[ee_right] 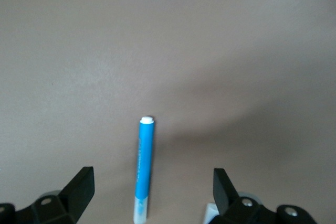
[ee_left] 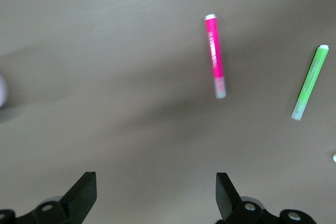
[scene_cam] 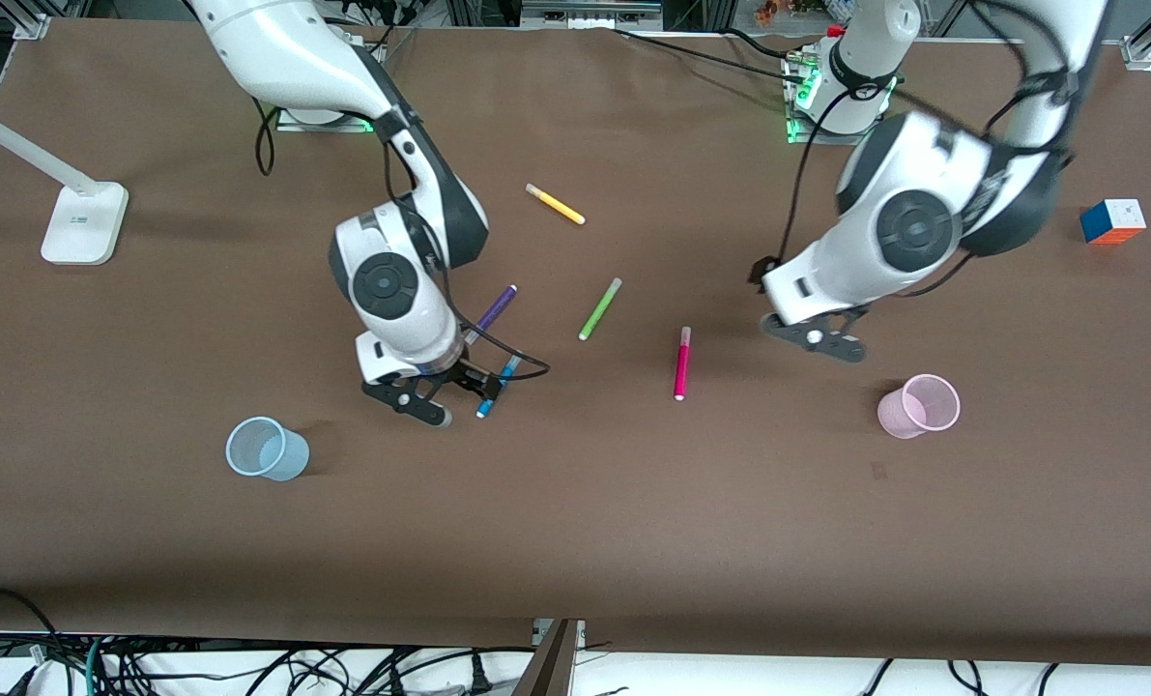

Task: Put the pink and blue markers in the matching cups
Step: 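Reach the right gripper to the blue marker while the left gripper reaches the pink marker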

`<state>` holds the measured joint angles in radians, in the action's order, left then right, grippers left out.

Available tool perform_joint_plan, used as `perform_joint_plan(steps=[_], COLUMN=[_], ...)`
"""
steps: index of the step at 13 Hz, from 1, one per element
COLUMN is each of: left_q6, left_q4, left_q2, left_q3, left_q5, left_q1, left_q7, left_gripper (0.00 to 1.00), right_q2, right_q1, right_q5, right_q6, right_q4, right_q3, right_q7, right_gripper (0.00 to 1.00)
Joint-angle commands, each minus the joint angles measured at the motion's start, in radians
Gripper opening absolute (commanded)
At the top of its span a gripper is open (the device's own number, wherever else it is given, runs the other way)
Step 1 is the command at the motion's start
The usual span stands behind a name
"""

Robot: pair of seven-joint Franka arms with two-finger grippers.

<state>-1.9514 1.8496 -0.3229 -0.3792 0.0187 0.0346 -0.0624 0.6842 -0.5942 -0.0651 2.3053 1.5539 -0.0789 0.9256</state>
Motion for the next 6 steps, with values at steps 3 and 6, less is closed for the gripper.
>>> perform_joint_plan(steps=[3, 6], left_q6=[-0.418, -0.621], left_q4=[0.193, 0.215], left_q2=[-0.083, -0.201], left_q3=[-0.009, -0.004], left_q5=[-0.003, 0.033], left_q1=[0.067, 0.086], left_q7=[-0.008, -0.011], left_gripper=[1.0, 1.0], right_q2=[0.071, 0.084], right_q1=[-0.036, -0.038], right_q5=[-0.002, -0.005], right_q6=[0.052, 0.065], right_q4=[-0.023, -0.023], right_q3=[-0.01, -0.01], right_q7=[0.041, 0.038], right_gripper=[1.0, 1.0])
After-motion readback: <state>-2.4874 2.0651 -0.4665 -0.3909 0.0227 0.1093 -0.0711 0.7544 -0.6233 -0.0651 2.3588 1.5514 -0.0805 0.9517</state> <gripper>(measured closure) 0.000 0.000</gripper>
